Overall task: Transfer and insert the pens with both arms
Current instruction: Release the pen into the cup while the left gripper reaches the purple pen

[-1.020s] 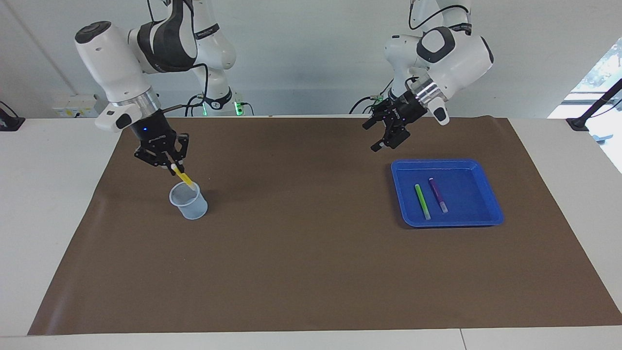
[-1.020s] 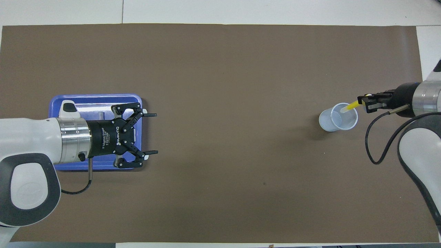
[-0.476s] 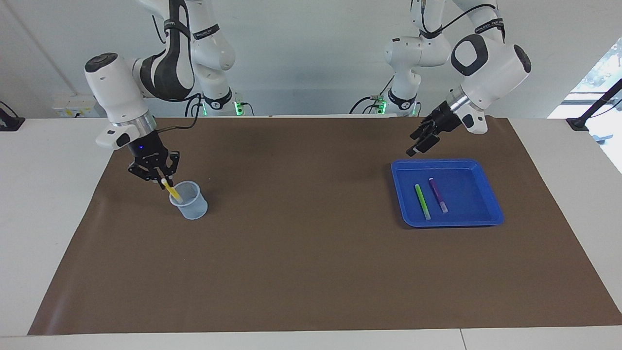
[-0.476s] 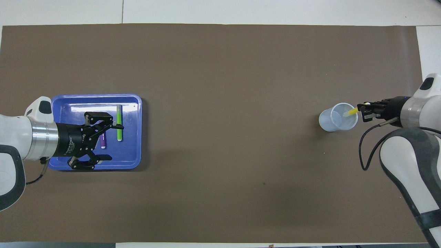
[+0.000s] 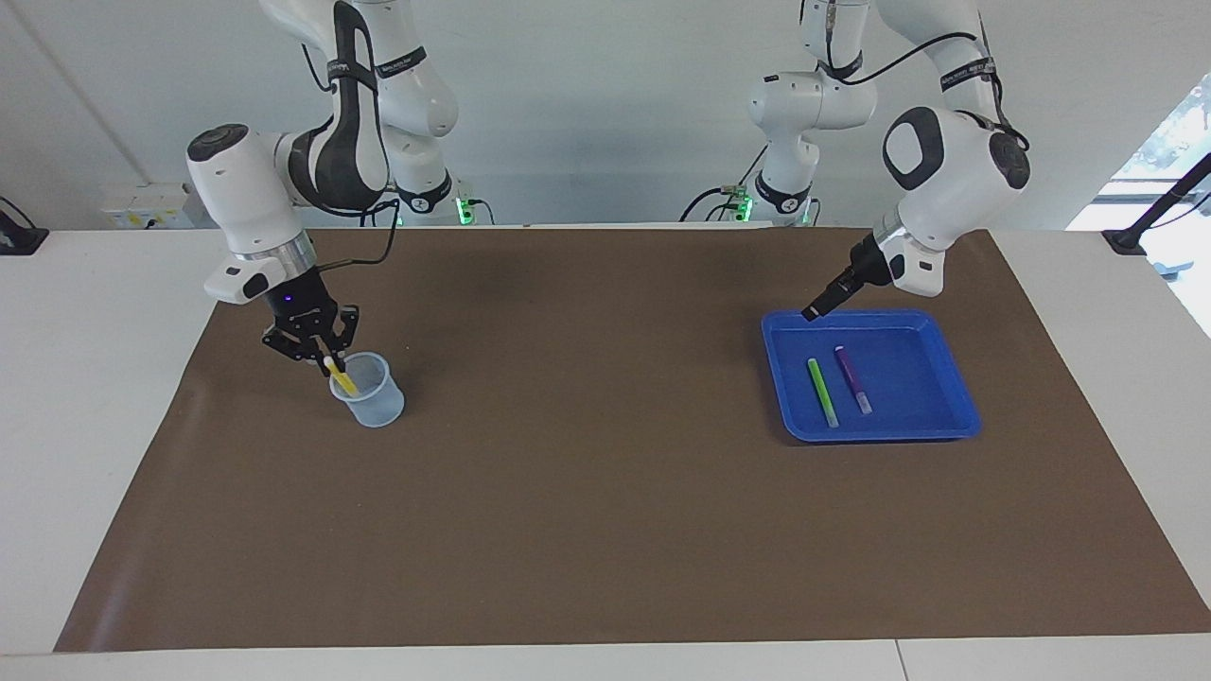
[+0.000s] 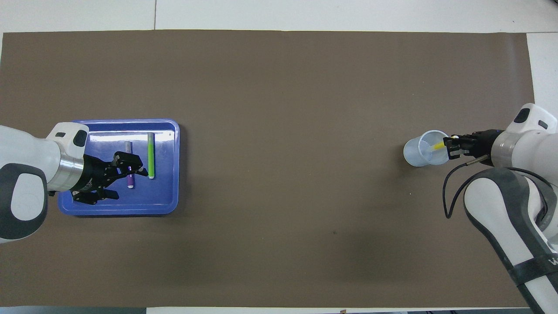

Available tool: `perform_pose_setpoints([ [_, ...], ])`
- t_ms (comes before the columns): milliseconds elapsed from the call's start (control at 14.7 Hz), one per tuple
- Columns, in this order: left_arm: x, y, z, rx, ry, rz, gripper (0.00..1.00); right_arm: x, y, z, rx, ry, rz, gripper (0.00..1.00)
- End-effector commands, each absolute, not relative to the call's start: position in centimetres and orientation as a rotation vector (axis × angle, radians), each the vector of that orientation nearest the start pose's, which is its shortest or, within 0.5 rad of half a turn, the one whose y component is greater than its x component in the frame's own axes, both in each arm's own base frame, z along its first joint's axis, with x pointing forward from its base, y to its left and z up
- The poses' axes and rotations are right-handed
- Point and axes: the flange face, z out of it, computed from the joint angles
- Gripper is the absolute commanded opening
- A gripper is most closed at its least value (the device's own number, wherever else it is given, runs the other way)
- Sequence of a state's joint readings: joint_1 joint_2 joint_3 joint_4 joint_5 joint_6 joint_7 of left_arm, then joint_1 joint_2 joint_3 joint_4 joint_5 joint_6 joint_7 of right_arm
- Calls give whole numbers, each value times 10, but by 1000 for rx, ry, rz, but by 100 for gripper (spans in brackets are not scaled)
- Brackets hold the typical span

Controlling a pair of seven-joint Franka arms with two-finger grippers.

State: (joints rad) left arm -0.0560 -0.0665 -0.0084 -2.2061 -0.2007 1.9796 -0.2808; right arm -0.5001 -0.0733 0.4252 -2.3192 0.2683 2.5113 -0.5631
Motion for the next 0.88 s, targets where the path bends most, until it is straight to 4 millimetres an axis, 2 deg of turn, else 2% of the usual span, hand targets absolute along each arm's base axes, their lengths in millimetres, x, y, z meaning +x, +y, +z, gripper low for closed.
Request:
perform_pose_setpoints([
  [0, 525, -38, 378, -3212, -196, 231, 100, 522, -40, 391, -3018, -486, -461, 0],
  [68, 530, -35, 370, -3194, -168, 189, 100, 522, -40, 391, -3018, -484, -459, 18],
  [136, 534, -34, 363, -3171, -126, 171, 100, 522, -40, 391, -3019, -479, -461, 54],
  [204, 537, -32, 352, -3148, -56, 171, 100, 522, -40, 391, -3018, -479, -459, 79],
  [340, 542, -14, 340, -3148, -39, 153, 100, 525, -40, 393, -3015, -471, -458, 97],
  [408, 544, -11, 337, -3149, -46, 143, 100, 527, -40, 396, -3014, -472, -467, 100],
  [680, 551, -16, 320, -3149, -37, 95, 98, 538, -38, 429, -3002, -445, -452, 100],
  [748, 553, -15, 317, -3149, -42, 88, 84, 539, -36, 435, -3000, -426, -435, 100],
  [816, 553, -15, 316, -3149, -40, 78, 82, 539, -36, 447, -3000, -412, -433, 100],
])
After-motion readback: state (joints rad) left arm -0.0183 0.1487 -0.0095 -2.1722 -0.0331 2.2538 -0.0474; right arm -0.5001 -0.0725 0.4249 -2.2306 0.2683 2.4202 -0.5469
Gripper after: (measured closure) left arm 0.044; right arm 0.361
